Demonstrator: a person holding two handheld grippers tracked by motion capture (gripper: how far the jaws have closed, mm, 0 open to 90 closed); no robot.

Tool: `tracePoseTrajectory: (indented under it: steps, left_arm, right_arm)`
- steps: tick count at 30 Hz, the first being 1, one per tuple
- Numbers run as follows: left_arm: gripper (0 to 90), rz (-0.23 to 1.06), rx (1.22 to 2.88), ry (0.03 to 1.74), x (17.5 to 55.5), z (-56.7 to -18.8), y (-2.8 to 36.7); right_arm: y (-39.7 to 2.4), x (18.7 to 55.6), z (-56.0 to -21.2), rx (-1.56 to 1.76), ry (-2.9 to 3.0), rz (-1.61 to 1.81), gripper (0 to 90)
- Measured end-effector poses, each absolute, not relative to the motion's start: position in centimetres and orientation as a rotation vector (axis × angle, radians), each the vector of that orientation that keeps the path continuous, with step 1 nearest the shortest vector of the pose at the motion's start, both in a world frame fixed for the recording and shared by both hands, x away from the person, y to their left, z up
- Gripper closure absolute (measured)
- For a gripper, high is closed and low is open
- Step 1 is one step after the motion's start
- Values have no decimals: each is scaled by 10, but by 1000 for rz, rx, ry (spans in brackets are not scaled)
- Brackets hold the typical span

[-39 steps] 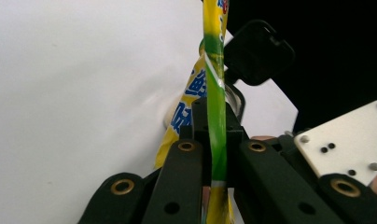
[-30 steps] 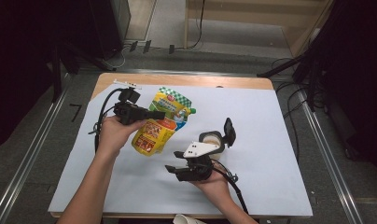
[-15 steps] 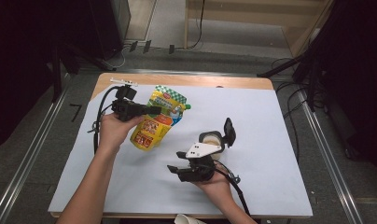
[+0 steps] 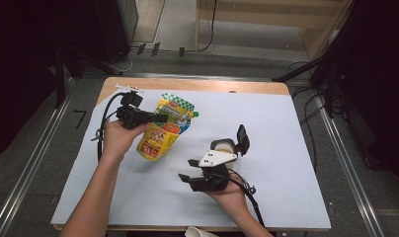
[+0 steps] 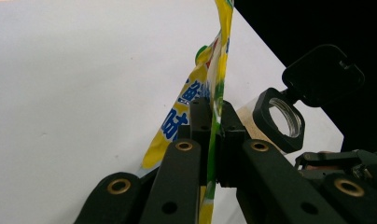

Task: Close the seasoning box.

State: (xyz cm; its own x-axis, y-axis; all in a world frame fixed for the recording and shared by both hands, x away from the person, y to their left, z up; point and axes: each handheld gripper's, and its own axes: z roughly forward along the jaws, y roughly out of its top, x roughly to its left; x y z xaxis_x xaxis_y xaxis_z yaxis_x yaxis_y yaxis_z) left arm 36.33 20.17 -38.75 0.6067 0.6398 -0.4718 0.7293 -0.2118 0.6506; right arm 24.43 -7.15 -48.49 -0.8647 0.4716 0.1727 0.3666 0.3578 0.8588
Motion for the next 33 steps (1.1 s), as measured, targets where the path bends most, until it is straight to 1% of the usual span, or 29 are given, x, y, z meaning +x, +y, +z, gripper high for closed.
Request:
tracePoseTrajectory:
  steps: [13,24,29,33]
  left_arm:
    - [872,-139,1916,1090,340,-383,225]
    - [858,-154,1909,1076,329,-383,236]
    - [860,-136,1918,1034,320,-384,243]
    - [852,-143,1908,1045,316,-385,246]
  right_arm:
    - [-76,245,-480,772,2484,1541,439]
    - [-76,245,-477,764,2482,1545,440]
    - [-76,246,-475,763,2483,1553,441]
    - [-76,246,-474,762,2484,1554,441]
